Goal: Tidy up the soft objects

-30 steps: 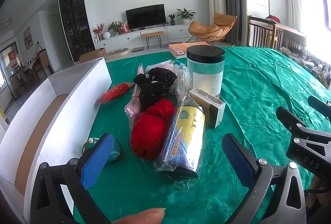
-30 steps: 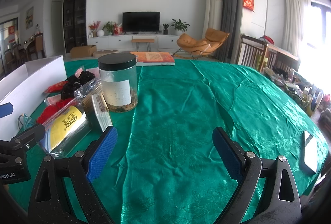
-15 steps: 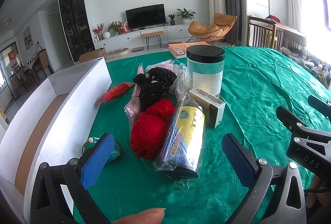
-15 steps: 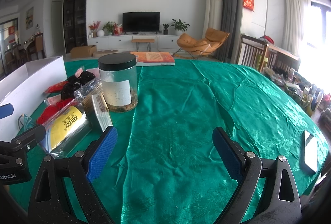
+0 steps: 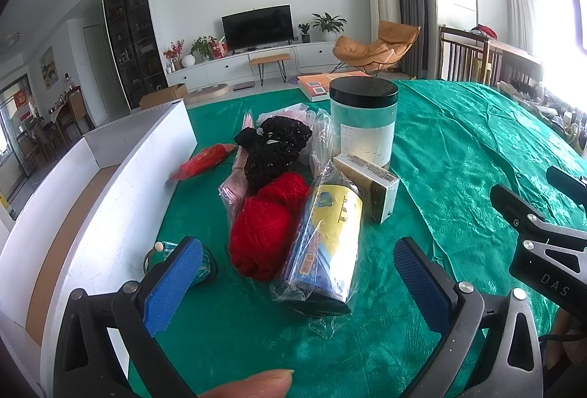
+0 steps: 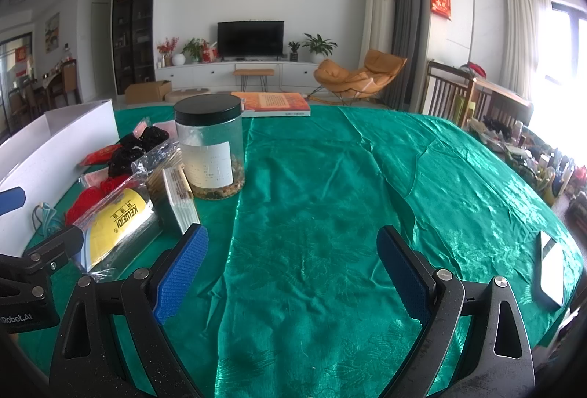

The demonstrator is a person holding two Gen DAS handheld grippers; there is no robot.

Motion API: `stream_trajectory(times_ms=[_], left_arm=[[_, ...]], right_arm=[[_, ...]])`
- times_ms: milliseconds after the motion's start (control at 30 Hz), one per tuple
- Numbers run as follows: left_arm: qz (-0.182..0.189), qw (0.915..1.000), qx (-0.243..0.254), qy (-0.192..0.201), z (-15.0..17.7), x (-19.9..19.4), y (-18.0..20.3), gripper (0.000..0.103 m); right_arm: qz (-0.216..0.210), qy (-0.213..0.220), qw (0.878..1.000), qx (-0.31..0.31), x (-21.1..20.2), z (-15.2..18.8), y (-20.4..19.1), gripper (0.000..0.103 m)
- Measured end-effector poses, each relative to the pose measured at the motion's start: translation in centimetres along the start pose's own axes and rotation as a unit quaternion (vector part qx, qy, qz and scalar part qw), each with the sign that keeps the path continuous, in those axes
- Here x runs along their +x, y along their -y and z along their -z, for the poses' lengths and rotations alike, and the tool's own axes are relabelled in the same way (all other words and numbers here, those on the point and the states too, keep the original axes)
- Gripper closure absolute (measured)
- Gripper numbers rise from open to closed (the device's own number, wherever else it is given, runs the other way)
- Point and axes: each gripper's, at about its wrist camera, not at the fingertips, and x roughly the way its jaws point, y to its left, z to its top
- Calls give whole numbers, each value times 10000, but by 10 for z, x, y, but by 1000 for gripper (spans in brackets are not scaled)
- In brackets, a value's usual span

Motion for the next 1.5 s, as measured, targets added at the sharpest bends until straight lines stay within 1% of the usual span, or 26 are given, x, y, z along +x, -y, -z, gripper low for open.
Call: stream_trajectory(times_ms=[433,967,1100,1233,1500], left_arm=[[4,10000,6,-72,7,4,3,0],[10,9998,0,-196,4,8,2,0],[15,9996,-34,-291,5,11,1,0],[22,9991,-49,-416,8,15,0,0],[72,9966,-84,-820,18,28,-1,0]], right_arm=[[-8,-1,10000,9,1,0,0,8],[-21,-17,10000,4,3,0,-4,8],[-23,-27,10000,-6,-2,1,-11,8],[-27,-30,10000,6,-1,1,-9,8],[-35,-33,10000,13,-1,1,-10,8]])
